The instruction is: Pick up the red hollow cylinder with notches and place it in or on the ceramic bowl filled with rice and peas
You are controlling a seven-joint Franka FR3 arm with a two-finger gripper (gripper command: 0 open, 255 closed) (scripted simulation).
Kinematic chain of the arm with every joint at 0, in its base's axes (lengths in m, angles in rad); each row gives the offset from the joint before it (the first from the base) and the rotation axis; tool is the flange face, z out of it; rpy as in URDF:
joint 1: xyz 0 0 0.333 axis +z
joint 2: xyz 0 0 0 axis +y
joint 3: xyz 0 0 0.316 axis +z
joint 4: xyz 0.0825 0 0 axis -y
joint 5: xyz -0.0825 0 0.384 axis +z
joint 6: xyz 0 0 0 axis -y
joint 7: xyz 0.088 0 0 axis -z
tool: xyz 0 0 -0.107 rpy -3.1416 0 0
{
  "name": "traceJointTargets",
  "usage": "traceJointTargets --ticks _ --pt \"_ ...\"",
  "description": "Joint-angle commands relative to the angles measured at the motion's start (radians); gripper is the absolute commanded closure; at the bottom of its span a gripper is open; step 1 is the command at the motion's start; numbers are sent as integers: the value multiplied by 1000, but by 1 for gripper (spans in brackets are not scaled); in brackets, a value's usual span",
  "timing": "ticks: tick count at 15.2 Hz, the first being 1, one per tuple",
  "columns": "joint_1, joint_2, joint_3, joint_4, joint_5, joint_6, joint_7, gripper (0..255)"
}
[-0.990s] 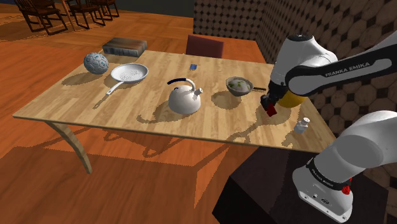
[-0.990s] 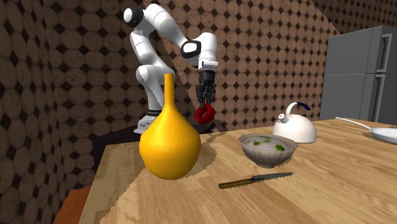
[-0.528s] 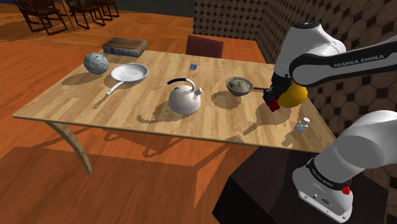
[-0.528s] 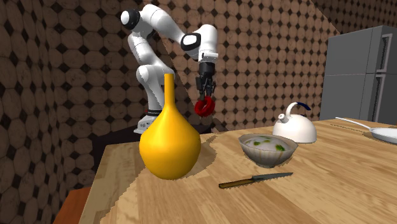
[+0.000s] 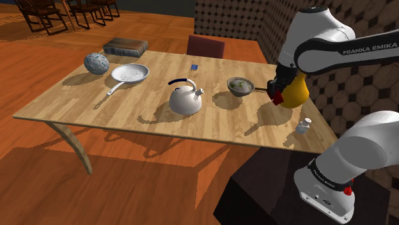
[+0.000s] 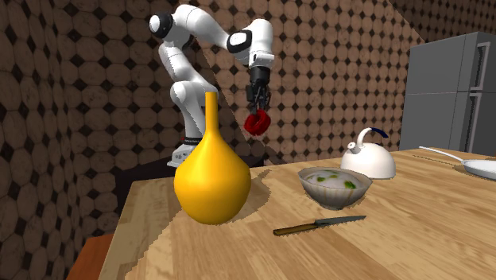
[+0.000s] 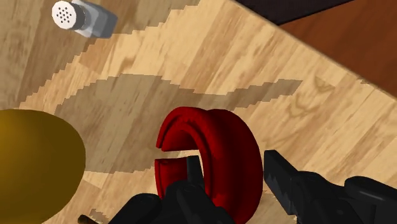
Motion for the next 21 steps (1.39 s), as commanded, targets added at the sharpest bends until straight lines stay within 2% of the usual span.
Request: traceJointTargets --ticks 1,10,17,20,21 --pt "-13 67 -11 52 -11 18 -12 255" --pt "-53 433 -57 385 -35 63 -73 255" --pt "-70 690 -81 691 -18 25 -132 255" --pt "-79 818 -89 863 -2 -14 -164 255" --pt "-79 822 -89 855 -4 -2 -162 255"
